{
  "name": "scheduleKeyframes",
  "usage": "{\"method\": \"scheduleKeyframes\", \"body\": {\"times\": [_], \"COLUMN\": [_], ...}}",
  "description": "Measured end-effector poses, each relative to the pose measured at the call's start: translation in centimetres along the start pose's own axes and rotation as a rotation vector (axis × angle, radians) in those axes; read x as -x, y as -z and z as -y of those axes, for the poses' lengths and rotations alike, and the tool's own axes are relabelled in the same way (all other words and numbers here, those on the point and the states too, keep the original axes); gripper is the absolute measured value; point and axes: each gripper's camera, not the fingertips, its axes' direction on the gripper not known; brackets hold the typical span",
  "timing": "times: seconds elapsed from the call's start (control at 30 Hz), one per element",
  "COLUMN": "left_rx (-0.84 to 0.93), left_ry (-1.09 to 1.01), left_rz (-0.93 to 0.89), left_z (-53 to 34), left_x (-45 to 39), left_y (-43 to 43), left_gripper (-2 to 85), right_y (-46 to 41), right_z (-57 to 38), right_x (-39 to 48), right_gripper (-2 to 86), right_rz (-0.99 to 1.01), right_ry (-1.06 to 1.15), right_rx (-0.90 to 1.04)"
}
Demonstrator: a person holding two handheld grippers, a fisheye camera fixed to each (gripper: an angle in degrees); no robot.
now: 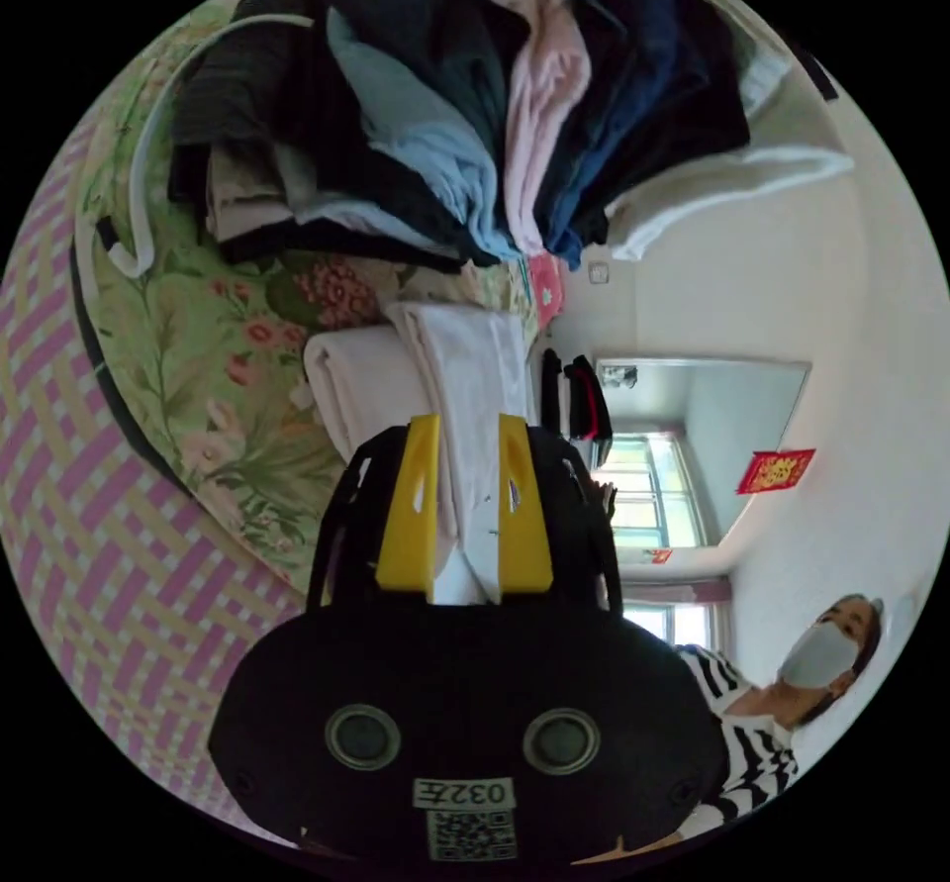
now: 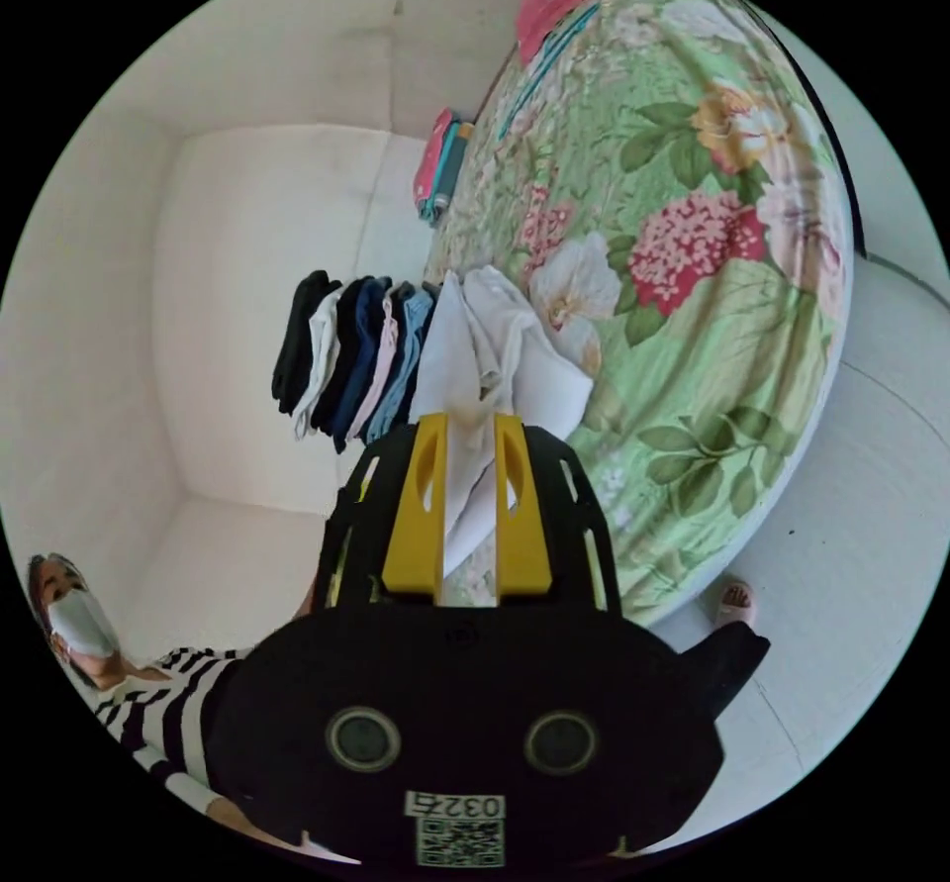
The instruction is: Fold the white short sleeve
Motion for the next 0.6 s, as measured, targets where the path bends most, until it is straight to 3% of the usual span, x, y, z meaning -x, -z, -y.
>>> {"method": "scheduleKeyframes", "body": {"times": [0.27, 0.6], "left_rx": [0.223, 0.218], "left_ry": [0.027, 0.047], "left_rz": [-0.019, 0.084], "left_z": [1.3, 6.5], "left_x": [0.5, 1.5], "left_y": [-7.7, -11.0], "left_gripper": [7.0, 4.3], "right_y": [-2.0, -2.3], "right_z": [2.7, 3.3], "right_x": [-2.8, -2.4], "right_gripper": [6.9, 4.5], "right_rz": [0.146, 0.182], "right_ry": [-0.06, -0.062], "right_rx": [0.042, 0.043]}}
